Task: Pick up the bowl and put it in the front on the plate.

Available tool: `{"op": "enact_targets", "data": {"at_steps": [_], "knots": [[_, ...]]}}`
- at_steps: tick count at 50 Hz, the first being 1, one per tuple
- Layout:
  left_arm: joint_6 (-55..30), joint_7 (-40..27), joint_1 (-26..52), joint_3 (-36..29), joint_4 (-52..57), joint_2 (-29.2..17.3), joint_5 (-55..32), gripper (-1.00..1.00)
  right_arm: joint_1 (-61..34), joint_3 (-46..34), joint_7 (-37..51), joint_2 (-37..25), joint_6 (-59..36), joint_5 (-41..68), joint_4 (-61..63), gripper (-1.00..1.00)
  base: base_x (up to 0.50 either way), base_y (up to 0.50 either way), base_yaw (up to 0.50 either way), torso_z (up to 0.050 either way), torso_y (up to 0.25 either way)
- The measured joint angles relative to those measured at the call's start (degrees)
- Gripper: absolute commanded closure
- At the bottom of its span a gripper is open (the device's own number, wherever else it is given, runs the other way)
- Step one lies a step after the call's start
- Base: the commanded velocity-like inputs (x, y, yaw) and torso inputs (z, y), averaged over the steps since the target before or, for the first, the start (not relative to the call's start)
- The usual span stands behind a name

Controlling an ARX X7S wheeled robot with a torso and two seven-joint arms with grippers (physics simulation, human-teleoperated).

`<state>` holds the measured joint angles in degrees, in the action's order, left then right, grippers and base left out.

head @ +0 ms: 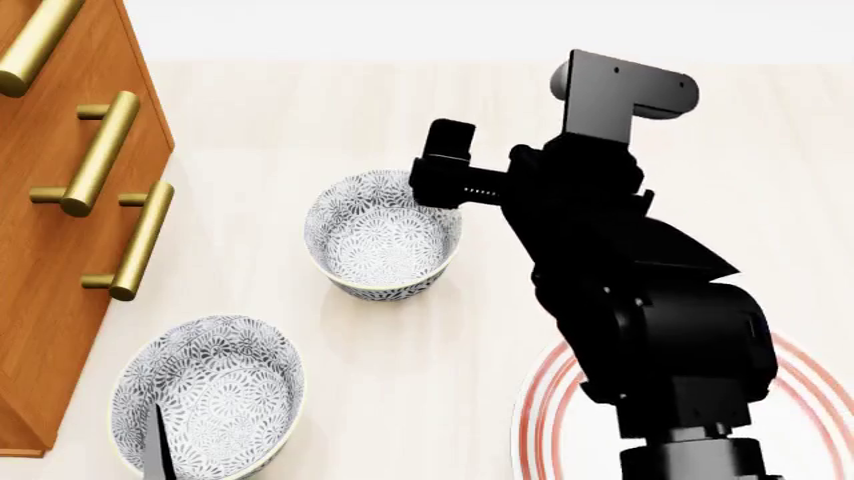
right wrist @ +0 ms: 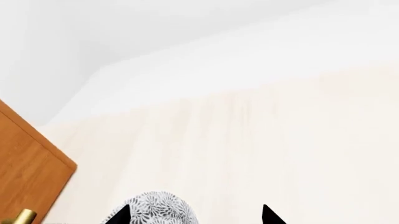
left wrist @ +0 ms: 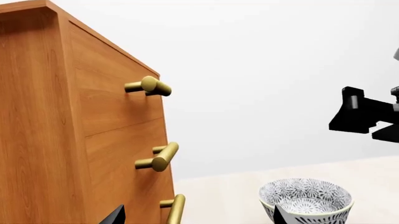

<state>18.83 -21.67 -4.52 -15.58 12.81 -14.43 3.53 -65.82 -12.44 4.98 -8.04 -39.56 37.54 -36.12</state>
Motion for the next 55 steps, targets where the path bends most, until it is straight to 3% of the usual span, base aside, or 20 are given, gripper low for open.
{"op": "enact_targets", "data": {"at_steps": [55], "knots": [[-1.07,-0.37,0.62,-1.84,-0.53,-1.23,-1.44,-1.00,-1.30,0.54,1.24,5.22,5.52,3.67,-15.10,-1.00,0.00,0.00,0.00,0.000,0.000]]}}
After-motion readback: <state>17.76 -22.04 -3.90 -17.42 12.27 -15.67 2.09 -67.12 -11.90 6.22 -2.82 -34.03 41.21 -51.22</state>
